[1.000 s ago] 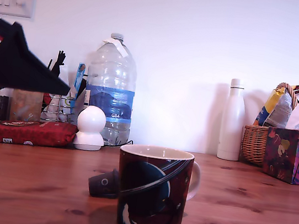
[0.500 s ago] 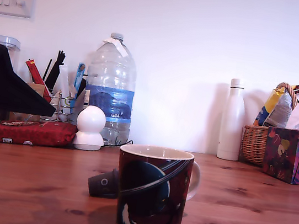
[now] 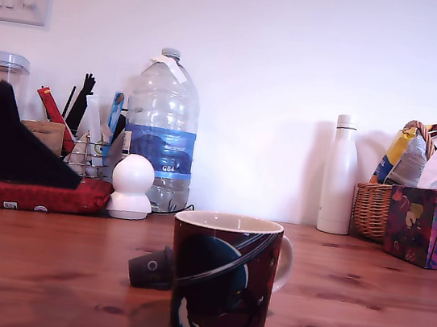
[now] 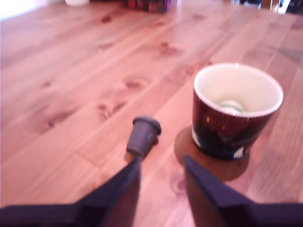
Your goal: Pick up the coffee capsules from the table one by one and drop them inside the nearest coffee cup
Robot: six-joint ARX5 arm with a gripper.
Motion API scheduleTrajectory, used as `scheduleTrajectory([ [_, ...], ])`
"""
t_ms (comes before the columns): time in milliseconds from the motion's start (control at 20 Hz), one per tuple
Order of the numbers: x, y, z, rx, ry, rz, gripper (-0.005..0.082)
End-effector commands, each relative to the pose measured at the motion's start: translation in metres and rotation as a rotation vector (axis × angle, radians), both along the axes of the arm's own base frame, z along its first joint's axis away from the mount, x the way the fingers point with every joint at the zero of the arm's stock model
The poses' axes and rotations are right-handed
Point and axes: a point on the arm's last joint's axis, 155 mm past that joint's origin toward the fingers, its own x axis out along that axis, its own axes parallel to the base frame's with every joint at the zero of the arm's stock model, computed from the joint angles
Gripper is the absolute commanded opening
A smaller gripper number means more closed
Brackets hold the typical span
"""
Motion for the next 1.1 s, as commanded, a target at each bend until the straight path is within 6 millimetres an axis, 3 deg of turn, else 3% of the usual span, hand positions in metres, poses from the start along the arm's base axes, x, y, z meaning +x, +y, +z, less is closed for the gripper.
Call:
scheduleTrajectory([
  [0,-0.002,-0.001,-0.004,0.012,-0.013,-0.017,0.0793],
  [750,0.021,-0.022,-0.026,-0.013,-0.048,-0.082,0.0792],
  [1050,0.033,-0.044,-0.042,0.002,-0.004,-0.13,0.0792],
])
